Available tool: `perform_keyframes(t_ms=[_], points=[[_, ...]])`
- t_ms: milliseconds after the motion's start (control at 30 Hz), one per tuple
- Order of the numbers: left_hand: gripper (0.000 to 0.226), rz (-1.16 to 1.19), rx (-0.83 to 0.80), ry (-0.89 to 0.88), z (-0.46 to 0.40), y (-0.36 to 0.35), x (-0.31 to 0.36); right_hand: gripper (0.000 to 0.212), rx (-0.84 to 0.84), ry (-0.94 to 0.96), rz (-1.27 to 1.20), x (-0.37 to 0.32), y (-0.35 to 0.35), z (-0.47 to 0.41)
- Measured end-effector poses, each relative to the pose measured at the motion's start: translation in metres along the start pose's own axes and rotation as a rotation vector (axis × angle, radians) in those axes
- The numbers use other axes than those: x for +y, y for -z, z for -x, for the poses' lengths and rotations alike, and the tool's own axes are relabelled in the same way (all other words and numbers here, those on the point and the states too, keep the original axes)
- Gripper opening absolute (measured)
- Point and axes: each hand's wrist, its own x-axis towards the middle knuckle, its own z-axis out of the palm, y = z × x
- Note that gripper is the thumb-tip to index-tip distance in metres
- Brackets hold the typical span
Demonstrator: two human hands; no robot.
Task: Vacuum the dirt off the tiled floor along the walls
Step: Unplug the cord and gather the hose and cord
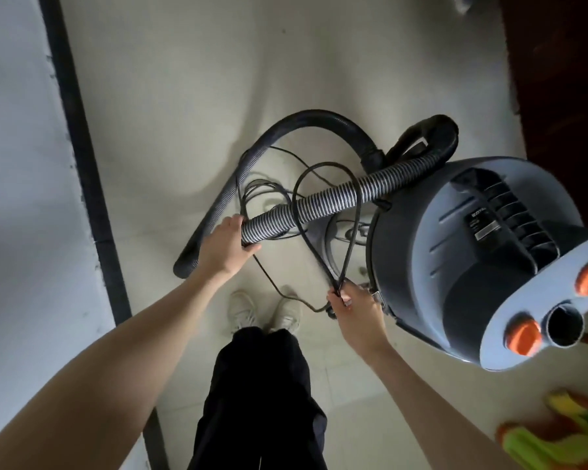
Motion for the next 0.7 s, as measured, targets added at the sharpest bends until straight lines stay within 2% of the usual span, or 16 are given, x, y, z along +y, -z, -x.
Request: perform_keyframes(t_ms=[100,267,433,567,700], points=[[0.05,0.049,0.084,-0.07,-0.003,0.02,-0.008,0.02,-0.026,0.003,-0.007,-0.01,-0.011,-0.008],[0.047,0.04,0.078,-0.145,-0.01,0.025,-0.014,0.02,-0.031,-0.005,-0.003,-0.011,-0.029,-0.024],[0.052,0.076,0.183,-0.191,-0.024,0.028,-0.027,0.023,-0.074,-0.059,0.068,0.017,-0.061,-0.03],[0.053,0.048,0.257,-0.297,-0.038,0.037,-0.036,0.021,-0.107,-0.081,0.127,0.043,-0.086,-0.02],[0.052,0.046,0.216,-0.371,-0.047,0.031,-0.044,0.026,-0.111,-0.107,0.208,0.052,-0.107,-0.025]])
